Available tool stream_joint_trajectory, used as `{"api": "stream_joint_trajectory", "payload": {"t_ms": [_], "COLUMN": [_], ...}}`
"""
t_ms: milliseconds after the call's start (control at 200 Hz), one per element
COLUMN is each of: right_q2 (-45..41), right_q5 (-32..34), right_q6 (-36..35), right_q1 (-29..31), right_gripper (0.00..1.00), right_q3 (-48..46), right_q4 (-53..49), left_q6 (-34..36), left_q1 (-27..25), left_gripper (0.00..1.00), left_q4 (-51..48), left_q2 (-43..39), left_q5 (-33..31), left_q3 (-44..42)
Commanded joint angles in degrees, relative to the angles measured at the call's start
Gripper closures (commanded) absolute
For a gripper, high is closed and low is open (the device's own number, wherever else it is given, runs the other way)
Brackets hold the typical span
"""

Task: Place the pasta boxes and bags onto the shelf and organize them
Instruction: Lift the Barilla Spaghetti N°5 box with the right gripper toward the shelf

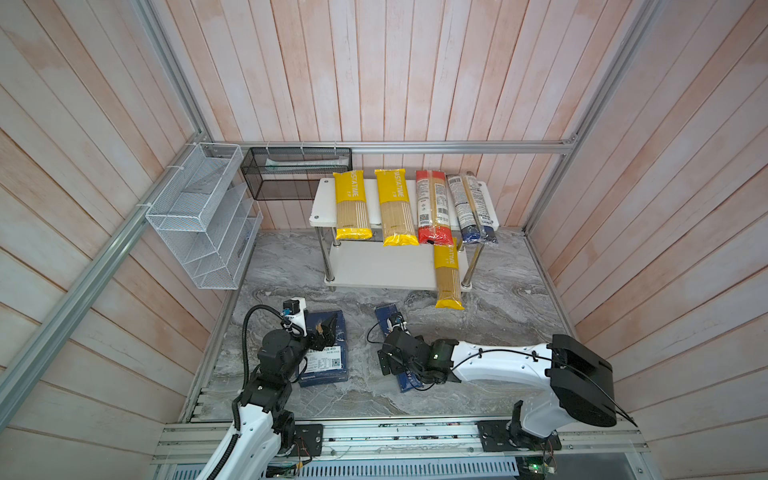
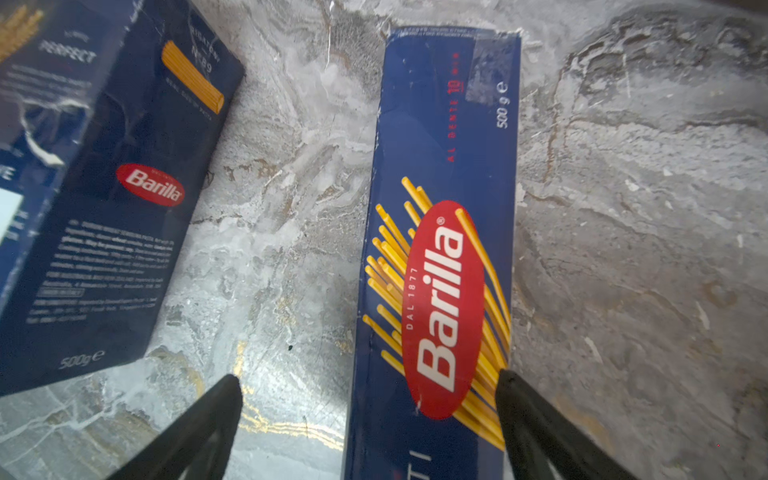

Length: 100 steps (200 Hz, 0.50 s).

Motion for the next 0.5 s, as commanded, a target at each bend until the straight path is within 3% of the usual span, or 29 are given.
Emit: {"api": "stream_joint_trajectory", "payload": {"t_ms": [0, 495], "right_q2": [2.21, 8.16], "right_q5": [-1.20, 0.62], "right_q6": [-1.87, -2.43], "right_q1": [-0.76, -1.91], "right_gripper": [0.04, 0.03], "right_q3": [1.64, 3.19], "right_q4": [-2.82, -5.95], "left_q6": [0.66, 0.72], "left_q1": [0.24, 0.30], "left_gripper": [0.00, 0.00], "left_q4": [0.55, 0.54], "left_q2": [0.01, 0.03], "left_q5": [-0.25, -0.21], "left_q3": [0.51, 0.55]}}
